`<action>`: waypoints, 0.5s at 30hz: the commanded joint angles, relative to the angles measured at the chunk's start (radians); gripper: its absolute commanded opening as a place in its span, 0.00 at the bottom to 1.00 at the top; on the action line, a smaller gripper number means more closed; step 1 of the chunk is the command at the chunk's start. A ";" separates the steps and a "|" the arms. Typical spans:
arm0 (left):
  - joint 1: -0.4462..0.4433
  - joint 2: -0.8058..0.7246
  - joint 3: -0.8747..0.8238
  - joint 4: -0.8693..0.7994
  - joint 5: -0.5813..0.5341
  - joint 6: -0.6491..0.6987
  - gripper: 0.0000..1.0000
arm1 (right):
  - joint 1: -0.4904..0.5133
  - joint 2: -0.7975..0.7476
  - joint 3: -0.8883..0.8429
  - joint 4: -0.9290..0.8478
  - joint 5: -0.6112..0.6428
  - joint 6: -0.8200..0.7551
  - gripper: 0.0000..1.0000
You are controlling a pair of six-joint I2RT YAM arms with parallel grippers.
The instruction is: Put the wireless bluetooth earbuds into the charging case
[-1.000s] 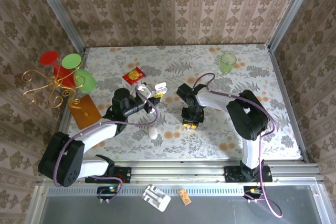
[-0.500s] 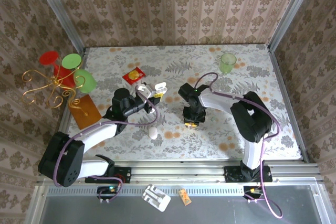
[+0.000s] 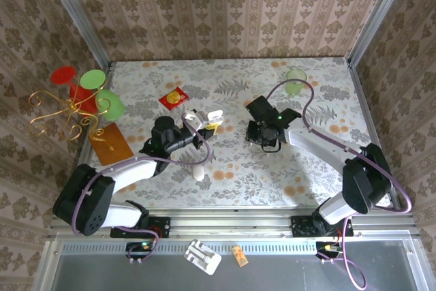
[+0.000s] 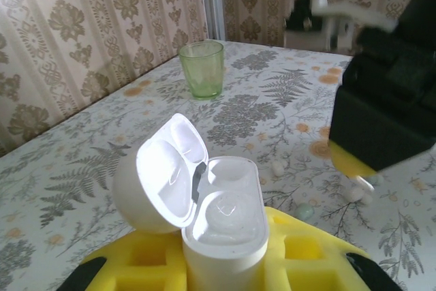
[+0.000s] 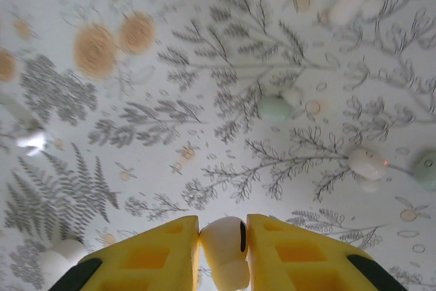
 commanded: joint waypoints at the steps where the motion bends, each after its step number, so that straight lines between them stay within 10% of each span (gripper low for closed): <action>1: -0.022 0.016 0.037 0.072 0.012 -0.039 0.00 | 0.000 -0.077 -0.008 0.061 0.111 -0.047 0.24; 15: -0.094 0.098 0.077 0.155 -0.035 -0.084 0.00 | 0.043 -0.158 0.090 0.179 0.149 -0.161 0.22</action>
